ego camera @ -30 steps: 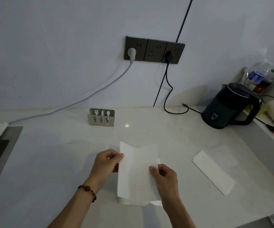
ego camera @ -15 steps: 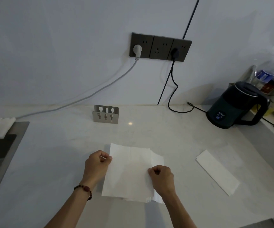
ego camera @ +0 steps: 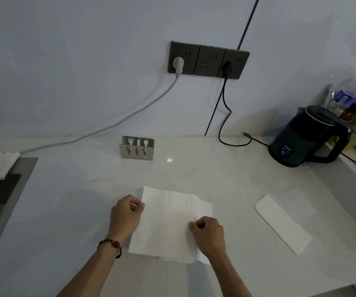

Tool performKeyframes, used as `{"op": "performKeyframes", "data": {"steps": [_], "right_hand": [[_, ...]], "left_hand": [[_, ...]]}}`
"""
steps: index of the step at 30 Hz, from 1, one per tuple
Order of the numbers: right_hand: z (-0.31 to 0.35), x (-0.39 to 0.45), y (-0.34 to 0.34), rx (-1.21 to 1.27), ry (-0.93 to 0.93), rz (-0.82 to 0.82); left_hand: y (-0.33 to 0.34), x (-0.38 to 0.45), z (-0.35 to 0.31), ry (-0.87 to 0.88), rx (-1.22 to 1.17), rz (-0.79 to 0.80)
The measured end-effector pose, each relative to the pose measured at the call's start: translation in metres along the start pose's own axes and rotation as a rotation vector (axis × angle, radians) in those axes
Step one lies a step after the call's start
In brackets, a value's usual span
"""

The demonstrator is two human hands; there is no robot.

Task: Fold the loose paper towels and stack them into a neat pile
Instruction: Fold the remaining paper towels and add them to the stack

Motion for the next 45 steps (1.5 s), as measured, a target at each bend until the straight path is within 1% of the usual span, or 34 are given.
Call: {"op": "performKeyframes", "data": {"steps": [3,5,6,8,9,11,12,13,15,16,17,18,19,21,24,28,30,32,35,38,44,45], "right_hand": [[-0.001,0.000,0.000,-0.005,0.010,-0.004],[-0.002,0.000,0.002,-0.014,0.009,-0.007],[-0.003,0.000,0.002,-0.019,0.010,-0.008],[-0.004,-0.001,0.004,-0.017,0.019,-0.014],[-0.005,-0.001,0.004,-0.012,0.022,-0.020],[-0.007,-0.001,0.004,0.014,0.026,-0.033],[-0.008,-0.001,0.003,0.034,0.030,-0.044],[-0.010,-0.001,0.001,0.057,0.034,-0.066],[-0.019,-0.001,-0.008,0.044,0.040,-0.154],[-0.025,0.000,-0.012,-0.008,0.045,-0.207],[-0.031,0.002,-0.014,-0.068,0.055,-0.242],[-0.036,0.003,-0.016,-0.115,0.070,-0.254],[-0.039,0.003,-0.017,-0.137,0.086,-0.244],[-0.041,0.004,-0.016,-0.107,0.119,-0.196],[-0.044,0.007,-0.011,-0.015,0.154,-0.141],[-0.052,0.011,-0.012,0.114,0.266,-0.093],[-0.055,0.010,-0.016,0.119,0.278,-0.083],[-0.057,0.007,-0.019,0.060,0.249,-0.105],[-0.055,0.002,-0.021,-0.101,0.160,-0.202],[-0.044,-0.002,-0.017,-0.173,0.109,-0.205],[-0.046,0.007,-0.013,0.030,0.189,-0.057],[-0.048,0.008,-0.014,0.094,0.207,-0.032]], "left_hand": [[0.001,0.001,-0.001,0.020,0.025,-0.004],[0.002,-0.002,-0.004,0.081,0.112,-0.010],[0.004,-0.004,-0.008,0.176,0.231,-0.026],[0.017,-0.013,-0.021,0.469,0.516,0.006],[0.028,-0.020,-0.029,0.600,0.590,0.073],[0.053,-0.038,-0.039,0.798,0.696,0.251],[0.064,-0.047,-0.041,0.854,0.731,0.351],[0.073,-0.054,-0.042,0.875,0.758,0.446],[0.086,-0.062,-0.036,0.850,0.846,0.594],[0.089,-0.064,-0.032,0.798,0.894,0.661],[0.091,-0.066,-0.029,0.753,0.922,0.708],[0.092,-0.067,-0.028,0.770,0.920,0.726],[0.093,-0.067,-0.029,0.813,0.888,0.695],[0.092,-0.068,-0.031,0.782,0.875,0.768],[0.092,-0.069,-0.033,0.774,0.881,0.814],[0.094,-0.069,-0.027,0.759,0.890,0.830],[0.093,-0.069,-0.027,0.757,0.896,0.829],[0.094,-0.069,-0.027,0.762,0.889,0.824],[0.094,-0.069,-0.027,0.745,0.882,0.815],[0.094,-0.068,-0.026,0.736,0.884,0.814],[0.093,-0.069,-0.029,0.712,0.883,0.832],[0.093,-0.069,-0.029,0.716,0.878,0.835]]}}
Point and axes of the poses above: each hand's wrist, its own x-axis towards the middle knuckle, its own y-axis out of the palm, z = x × y, the point moved 5 cm from there along x, towards the middle knuckle, and after that the axes turned 9 degrees about y, right-handed, at the moved point
